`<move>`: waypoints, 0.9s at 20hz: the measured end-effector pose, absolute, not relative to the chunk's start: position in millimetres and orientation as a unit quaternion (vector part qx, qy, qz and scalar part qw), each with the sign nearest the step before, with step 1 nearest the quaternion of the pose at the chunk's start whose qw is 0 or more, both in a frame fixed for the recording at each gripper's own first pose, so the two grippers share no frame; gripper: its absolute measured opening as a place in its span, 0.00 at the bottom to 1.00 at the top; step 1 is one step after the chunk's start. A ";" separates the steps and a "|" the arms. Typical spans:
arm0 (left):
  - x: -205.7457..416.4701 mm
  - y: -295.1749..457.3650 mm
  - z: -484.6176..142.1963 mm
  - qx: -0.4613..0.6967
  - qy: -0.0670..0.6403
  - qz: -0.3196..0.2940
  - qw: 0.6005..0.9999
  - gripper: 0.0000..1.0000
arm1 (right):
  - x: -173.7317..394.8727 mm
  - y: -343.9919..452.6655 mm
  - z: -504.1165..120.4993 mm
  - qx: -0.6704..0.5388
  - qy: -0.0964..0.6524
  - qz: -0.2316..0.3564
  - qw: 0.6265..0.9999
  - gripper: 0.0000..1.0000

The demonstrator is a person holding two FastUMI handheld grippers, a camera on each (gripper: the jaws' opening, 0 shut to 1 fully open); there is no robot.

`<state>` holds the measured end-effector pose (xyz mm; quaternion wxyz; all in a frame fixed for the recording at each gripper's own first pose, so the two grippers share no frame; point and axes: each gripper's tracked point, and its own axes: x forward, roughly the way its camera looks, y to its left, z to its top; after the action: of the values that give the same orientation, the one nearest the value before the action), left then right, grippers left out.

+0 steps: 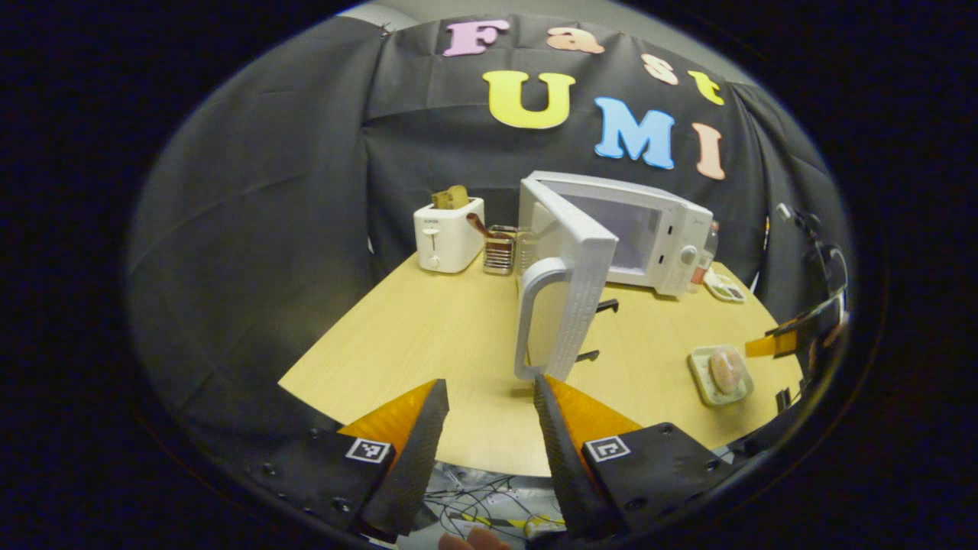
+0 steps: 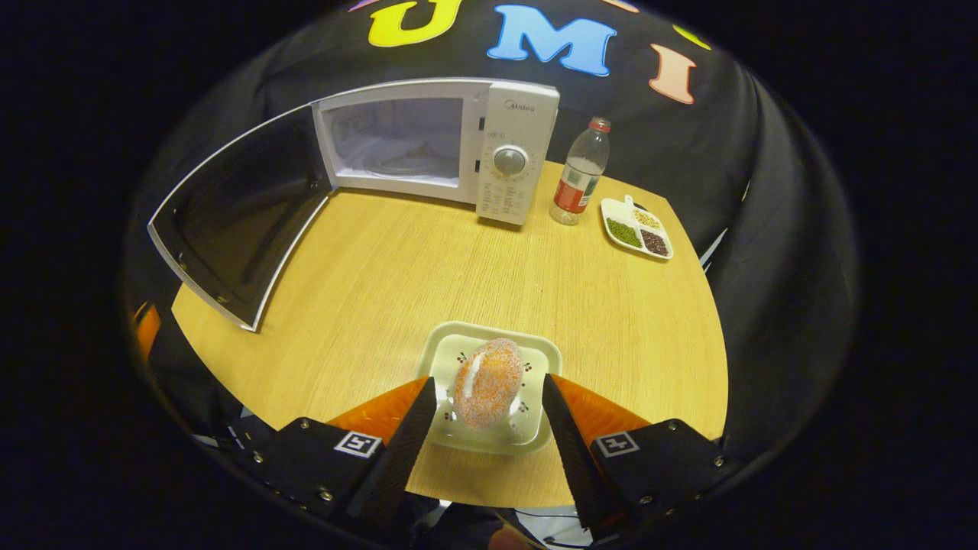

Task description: Open the microwave oven with the left hand, put the food in, and close the microwave oven.

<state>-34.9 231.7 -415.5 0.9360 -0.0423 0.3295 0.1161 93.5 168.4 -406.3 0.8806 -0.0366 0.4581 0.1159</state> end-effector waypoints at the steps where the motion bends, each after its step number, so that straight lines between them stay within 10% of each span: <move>1: -40.3 225.1 -402.3 -0.053 0.326 0.136 0.934 0.77 | 90.6 170.3 -418.4 -0.027 0.474 0.122 0.871 0.86; 10: -72.8 146.8 -318.1 0.021 0.332 0.242 0.912 0.77 | 102.2 171.7 -483.9 0.010 0.529 0.129 0.839 0.89; 18: -68.9 68.1 -275.4 0.069 0.306 0.190 0.930 0.87 | 104.5 170.6 -483.5 0.009 0.527 0.154 0.835 0.77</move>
<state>-68.9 68.1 -275.4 0.9303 0.0692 0.3058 0.1902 104.5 170.6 -483.5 0.8355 0.0090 0.5273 0.1543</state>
